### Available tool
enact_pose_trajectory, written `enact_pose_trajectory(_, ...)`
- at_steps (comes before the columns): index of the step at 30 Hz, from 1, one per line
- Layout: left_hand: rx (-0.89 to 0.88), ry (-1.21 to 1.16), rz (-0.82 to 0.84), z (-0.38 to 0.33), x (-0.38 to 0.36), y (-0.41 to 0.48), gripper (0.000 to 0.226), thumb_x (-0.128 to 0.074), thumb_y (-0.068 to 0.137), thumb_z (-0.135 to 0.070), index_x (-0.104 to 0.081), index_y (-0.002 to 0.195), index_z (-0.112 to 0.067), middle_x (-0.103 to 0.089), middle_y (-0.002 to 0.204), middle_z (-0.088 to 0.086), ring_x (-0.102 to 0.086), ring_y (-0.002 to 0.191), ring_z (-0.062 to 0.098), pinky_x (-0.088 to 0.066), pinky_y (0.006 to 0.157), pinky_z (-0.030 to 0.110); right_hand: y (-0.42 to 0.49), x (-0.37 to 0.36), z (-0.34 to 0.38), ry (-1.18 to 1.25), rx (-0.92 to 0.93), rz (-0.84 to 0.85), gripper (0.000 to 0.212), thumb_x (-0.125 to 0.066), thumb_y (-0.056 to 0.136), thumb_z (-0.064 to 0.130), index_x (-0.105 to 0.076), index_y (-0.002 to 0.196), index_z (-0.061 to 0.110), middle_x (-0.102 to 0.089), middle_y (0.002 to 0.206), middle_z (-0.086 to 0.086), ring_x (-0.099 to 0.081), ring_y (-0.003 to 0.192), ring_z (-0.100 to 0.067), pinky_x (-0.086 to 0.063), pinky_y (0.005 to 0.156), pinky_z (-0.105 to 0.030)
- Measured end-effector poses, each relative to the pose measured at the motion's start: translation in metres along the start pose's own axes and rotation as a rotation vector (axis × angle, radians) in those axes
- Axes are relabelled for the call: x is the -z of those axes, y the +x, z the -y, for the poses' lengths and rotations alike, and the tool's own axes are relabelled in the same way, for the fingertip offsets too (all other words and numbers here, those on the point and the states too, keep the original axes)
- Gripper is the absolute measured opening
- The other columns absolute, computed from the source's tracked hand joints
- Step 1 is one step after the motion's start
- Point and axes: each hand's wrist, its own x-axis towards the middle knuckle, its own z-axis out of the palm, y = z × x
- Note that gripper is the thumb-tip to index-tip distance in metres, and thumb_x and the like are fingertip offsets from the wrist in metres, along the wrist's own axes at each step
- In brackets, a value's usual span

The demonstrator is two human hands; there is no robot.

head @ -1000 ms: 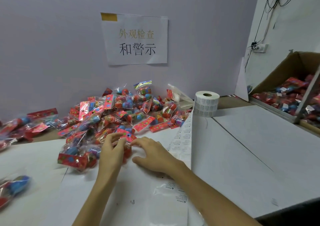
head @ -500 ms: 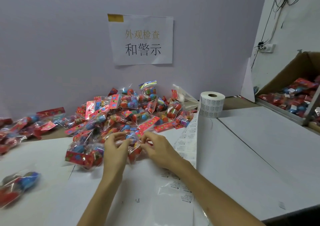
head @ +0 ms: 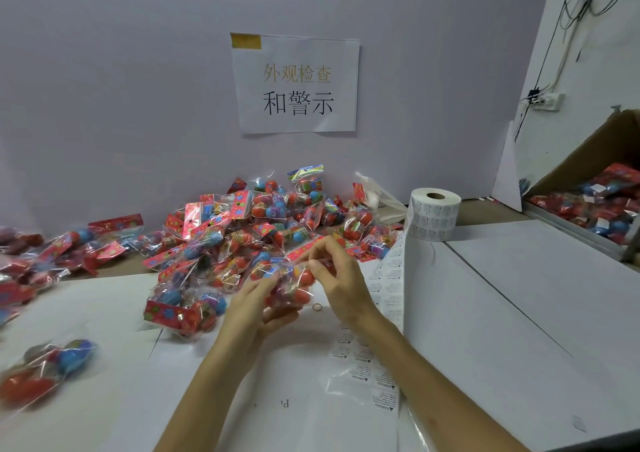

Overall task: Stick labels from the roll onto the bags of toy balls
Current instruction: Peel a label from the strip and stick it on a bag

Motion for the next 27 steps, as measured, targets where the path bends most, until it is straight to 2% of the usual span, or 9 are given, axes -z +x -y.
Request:
enact_pose_trajectory(2,-0.012,-0.021,-0.011,-0.001,0.001,0.000,0.031,-0.062,0.101,-0.018,-0.062,0.125,0.000,-0.073,0.111,0.026,-0.076,0.092,0.035,-0.064,0.069,0.035,0.002,0.002,-0.002,-0.029,-0.018,-0.002,0.009,-0.058,0.096,0.019,-0.058,0.104,0.021,-0.066,0.101,0.009,-0.065,0.093,-0.009,-0.056,0.087,-0.035)
enact_pose_trajectory(4,-0.047,-0.039,-0.055,-0.001,0.003,0.002,0.033,-0.065,0.099,-0.015,-0.060,0.128,-0.002,-0.072,0.114,0.025,-0.075,0.095,0.036,-0.065,0.074,0.037,0.004,0.005,-0.006,-0.064,-0.076,-0.013,0.028,-0.063,0.098,0.026,-0.053,0.124,0.023,-0.061,0.120,0.011,-0.060,0.111,-0.005,-0.052,0.093,-0.027)
enact_pose_trajectory(6,-0.077,-0.053,-0.076,-0.001,0.005,0.003,0.036,-0.067,0.097,-0.012,-0.059,0.131,-0.003,-0.073,0.112,0.024,-0.075,0.096,0.035,-0.064,0.081,0.040,0.006,0.006,-0.006,-0.048,-0.178,0.011,0.039,-0.064,0.099,0.034,-0.046,0.132,0.026,-0.056,0.126,0.010,-0.060,0.111,-0.004,-0.052,0.092,-0.027)
enact_pose_trajectory(10,-0.107,-0.049,-0.024,-0.001,0.006,0.003,0.027,-0.070,0.091,0.001,-0.064,0.115,-0.009,-0.077,0.094,0.019,-0.077,0.080,0.027,-0.065,0.080,0.039,0.005,0.003,-0.004,0.047,-0.311,0.152,0.009,-0.051,0.101,0.049,-0.057,0.106,0.044,-0.068,0.102,0.013,-0.070,0.082,-0.005,-0.053,0.073,-0.030)
enact_pose_trajectory(11,-0.104,-0.034,-0.005,0.000,0.006,0.003,0.027,-0.070,0.089,0.005,-0.066,0.112,-0.009,-0.078,0.092,0.018,-0.076,0.079,0.025,-0.064,0.080,0.039,0.004,0.001,-0.003,0.065,-0.306,0.171,0.014,-0.050,0.098,0.052,-0.061,0.095,0.045,-0.069,0.093,0.014,-0.070,0.080,-0.006,-0.052,0.072,-0.029)
enact_pose_trajectory(16,-0.108,0.065,0.062,0.003,0.005,0.002,0.020,-0.072,0.090,-0.002,-0.074,0.109,-0.008,-0.078,0.098,0.015,-0.077,0.089,0.026,-0.061,0.082,0.040,0.004,0.002,-0.005,0.140,-0.270,0.163,0.016,-0.060,0.100,0.032,-0.062,0.088,0.022,-0.069,0.079,0.005,-0.071,0.076,-0.018,-0.059,0.079,-0.050)
enact_pose_trajectory(21,-0.111,0.189,0.011,0.002,0.000,-0.002,0.030,-0.072,0.090,-0.041,-0.076,0.110,-0.018,-0.078,0.104,0.007,-0.075,0.099,0.026,-0.062,0.087,0.047,0.005,0.007,-0.002,0.182,-0.279,0.149,0.038,-0.065,0.095,0.031,-0.059,0.098,-0.007,-0.067,0.079,-0.008,-0.066,0.074,-0.023,-0.056,0.074,-0.044)
enact_pose_trajectory(24,-0.115,0.208,-0.017,0.001,-0.002,-0.003,0.026,-0.070,0.094,-0.038,-0.076,0.107,-0.015,-0.077,0.105,0.010,-0.074,0.100,0.031,-0.062,0.088,0.049,0.005,0.008,0.001,0.190,-0.286,0.146,0.048,-0.066,0.087,0.036,-0.058,0.102,-0.009,-0.067,0.084,-0.012,-0.064,0.077,-0.023,-0.054,0.073,-0.040)
enact_pose_trajectory(27,-0.126,0.225,-0.019,0.001,-0.001,-0.003,0.016,-0.069,0.096,-0.028,-0.077,0.100,-0.014,-0.076,0.100,0.011,-0.074,0.094,0.036,-0.064,0.081,0.047,0.005,0.009,0.001,0.201,-0.303,0.148,0.049,-0.067,0.080,0.037,-0.063,0.104,-0.006,-0.067,0.079,-0.001,-0.063,0.076,-0.015,-0.052,0.071,-0.034)
